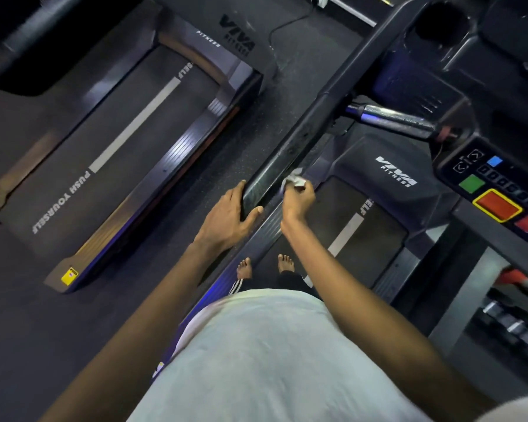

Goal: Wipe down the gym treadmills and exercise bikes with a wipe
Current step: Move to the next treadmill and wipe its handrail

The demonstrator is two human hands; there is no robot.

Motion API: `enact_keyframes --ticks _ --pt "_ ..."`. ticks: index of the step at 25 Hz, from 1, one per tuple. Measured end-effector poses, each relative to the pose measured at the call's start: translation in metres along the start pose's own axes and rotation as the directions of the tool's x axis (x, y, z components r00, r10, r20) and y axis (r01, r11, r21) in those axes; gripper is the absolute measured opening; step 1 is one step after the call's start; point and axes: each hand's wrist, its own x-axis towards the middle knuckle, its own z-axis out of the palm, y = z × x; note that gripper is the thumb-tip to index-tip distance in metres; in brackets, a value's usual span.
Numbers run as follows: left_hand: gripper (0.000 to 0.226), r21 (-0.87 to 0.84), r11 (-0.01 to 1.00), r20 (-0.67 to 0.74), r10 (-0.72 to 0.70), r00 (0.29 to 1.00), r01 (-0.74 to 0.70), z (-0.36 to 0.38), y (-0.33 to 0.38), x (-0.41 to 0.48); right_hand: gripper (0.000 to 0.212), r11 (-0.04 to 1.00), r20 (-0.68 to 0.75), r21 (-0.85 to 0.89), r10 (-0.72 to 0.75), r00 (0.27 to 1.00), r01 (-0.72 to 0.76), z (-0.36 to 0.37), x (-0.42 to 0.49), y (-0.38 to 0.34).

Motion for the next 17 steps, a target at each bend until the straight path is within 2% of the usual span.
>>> enact_keyframes --ticks 3,6,9,11,13,14,15,17 --pt "0.082 0.056 0.998 0.004 -0.011 1.000 0.011 0.002 0.002 0.002 0.015 1.000 -0.085 0.026 0.017 0.996 -0.014 0.004 0.026 -0.024" --pt "0.082 0.081 0.996 -0.017 -0.033 0.999 0.034 0.005 0.003 0.000 0.013 0.978 -0.004 -0.041 -0.203 0.979 0.203 -0.002 0.020 -0.022" --pt "0.082 0.103 0.994 -0.042 -0.032 0.999 0.036 0.005 0.005 0.002 0.026 0.880 0.086 -0.082 -0.462 0.883 0.468 -0.019 0.006 -0.010" --pt "0.081 0.105 0.994 -0.052 -0.030 0.998 0.036 0.007 0.004 0.003 0.029 0.756 0.170 -0.131 -0.620 0.766 0.641 -0.024 0.010 -0.010" --pt "0.080 0.101 0.994 -0.058 -0.026 0.998 0.032 0.008 0.003 0.002 0.033 0.547 0.362 -0.202 -0.729 0.581 0.812 -0.030 0.014 -0.012" --pt "0.080 0.100 0.994 -0.060 -0.027 0.998 0.033 0.008 0.003 0.003 0.036 0.425 0.490 -0.225 -0.728 0.479 0.877 -0.031 0.019 -0.013" --pt "0.080 0.101 0.994 -0.060 -0.030 0.998 0.036 0.007 0.003 0.004 0.039 0.324 0.597 -0.250 -0.690 0.409 0.912 -0.032 0.023 -0.016" --pt "0.082 0.115 0.992 -0.054 -0.036 0.998 0.042 0.008 0.006 0.009 0.045 0.176 0.708 -0.314 -0.612 0.353 0.933 -0.032 0.035 -0.021"
